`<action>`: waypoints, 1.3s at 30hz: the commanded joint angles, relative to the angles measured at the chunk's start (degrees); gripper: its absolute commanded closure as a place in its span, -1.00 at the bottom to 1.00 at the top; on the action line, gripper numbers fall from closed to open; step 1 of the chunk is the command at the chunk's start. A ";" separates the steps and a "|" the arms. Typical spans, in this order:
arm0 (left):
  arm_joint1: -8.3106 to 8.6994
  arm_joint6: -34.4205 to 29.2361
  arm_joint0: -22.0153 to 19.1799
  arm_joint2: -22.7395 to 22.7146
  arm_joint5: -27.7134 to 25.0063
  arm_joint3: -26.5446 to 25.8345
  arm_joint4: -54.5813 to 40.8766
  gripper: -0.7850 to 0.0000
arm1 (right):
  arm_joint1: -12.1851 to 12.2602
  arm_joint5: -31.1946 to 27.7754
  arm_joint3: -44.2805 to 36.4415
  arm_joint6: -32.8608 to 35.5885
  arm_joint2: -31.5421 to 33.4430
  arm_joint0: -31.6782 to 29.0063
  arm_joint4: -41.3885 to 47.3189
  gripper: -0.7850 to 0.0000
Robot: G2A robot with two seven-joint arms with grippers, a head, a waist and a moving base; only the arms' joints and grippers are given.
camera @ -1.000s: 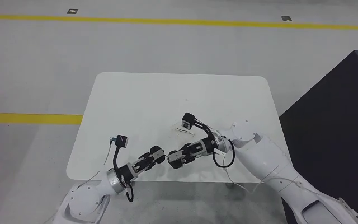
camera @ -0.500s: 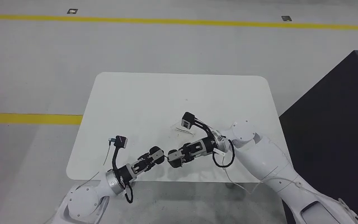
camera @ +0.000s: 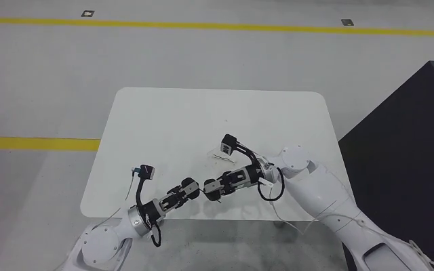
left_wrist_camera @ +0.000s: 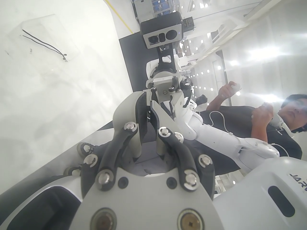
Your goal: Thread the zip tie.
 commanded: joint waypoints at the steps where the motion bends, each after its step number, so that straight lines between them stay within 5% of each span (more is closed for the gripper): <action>1: 0.01 0.13 -0.06 0.13 -0.07 -0.01 0.14 1.00 | -0.07 0.08 0.16 0.02 0.04 -0.01 -0.15 0.61; 14: 0.12 0.98 -0.19 0.48 0.10 -0.27 0.74 1.00 | -0.64 0.58 -0.20 -0.03 0.08 -0.04 -1.07 0.95; 26: 0.32 0.74 0.23 0.31 0.10 -0.04 0.82 1.00 | -1.05 0.99 0.61 0.01 0.16 -0.54 -1.66 1.00; 27: 0.34 0.69 0.27 0.30 0.07 -0.11 0.91 0.68 | -1.09 1.05 0.62 0.02 0.19 -0.50 -1.67 1.00; 28: 0.35 0.69 0.30 0.29 0.08 -0.16 0.92 0.07 | -1.12 1.19 0.67 0.06 0.23 -0.48 -1.62 1.00; 29: 0.37 0.71 0.35 0.28 0.13 -0.20 0.93 -1.00 | -1.15 1.28 0.72 0.09 0.24 -0.50 -1.71 1.00; 39: 0.48 3.45 1.45 -1.67 -2.85 -1.41 -0.50 -1.00 | -1.10 1.62 1.54 0.87 1.51 -0.33 -2.38 1.00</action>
